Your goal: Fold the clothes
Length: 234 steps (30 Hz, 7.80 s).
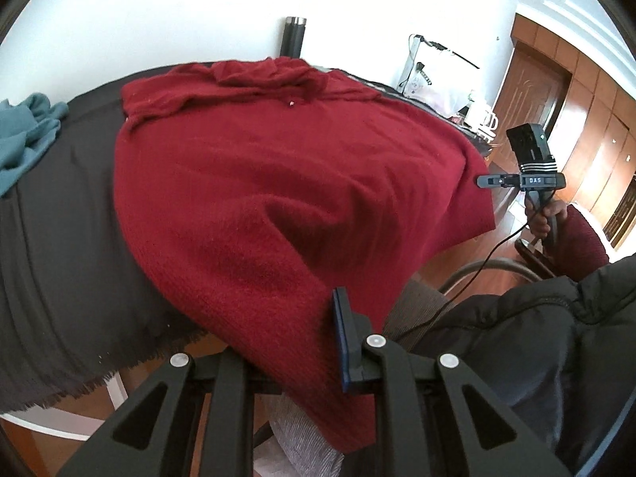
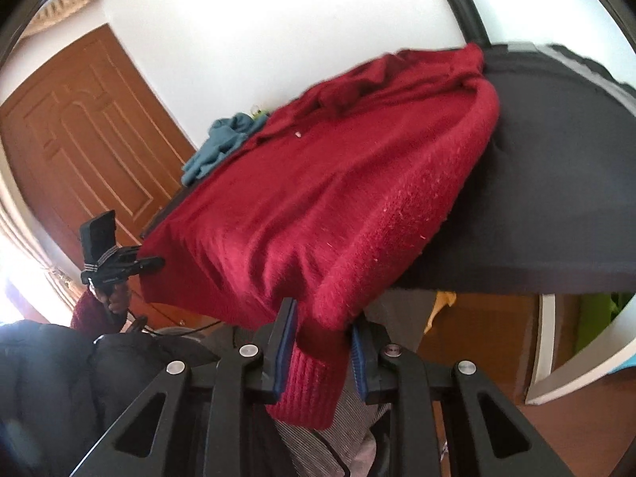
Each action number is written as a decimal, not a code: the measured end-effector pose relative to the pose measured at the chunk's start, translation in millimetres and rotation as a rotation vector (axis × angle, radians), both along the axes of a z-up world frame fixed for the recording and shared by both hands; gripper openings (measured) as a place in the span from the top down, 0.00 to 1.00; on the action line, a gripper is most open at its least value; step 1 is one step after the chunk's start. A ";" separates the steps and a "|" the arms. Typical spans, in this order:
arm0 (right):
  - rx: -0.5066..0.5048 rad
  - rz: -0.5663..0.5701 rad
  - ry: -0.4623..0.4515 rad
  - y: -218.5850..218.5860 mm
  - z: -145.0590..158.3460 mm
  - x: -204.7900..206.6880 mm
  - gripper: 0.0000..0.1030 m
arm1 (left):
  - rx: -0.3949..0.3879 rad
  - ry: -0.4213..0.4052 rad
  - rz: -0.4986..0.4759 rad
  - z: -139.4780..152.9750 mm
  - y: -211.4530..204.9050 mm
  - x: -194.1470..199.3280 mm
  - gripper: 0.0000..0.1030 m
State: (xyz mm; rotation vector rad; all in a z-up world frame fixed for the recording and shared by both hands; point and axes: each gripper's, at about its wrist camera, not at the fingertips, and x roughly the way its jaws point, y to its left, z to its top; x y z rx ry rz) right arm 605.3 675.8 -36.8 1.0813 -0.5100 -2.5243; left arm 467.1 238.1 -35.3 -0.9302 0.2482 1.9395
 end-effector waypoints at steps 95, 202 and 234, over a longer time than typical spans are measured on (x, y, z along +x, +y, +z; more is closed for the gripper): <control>-0.003 -0.046 -0.131 -16.1 -18.5 -11.6 0.87 | 0.303 -0.029 0.243 65.4 -44.8 -49.9 0.81; 0.248 -0.361 0.409 -19.2 141.5 -24.7 0.93 | 0.438 -0.074 0.159 94.6 -41.0 -83.4 0.94; 0.331 -0.611 0.451 16.7 186.0 -203.5 0.93 | 0.499 -0.248 0.395 124.9 39.7 -299.5 0.94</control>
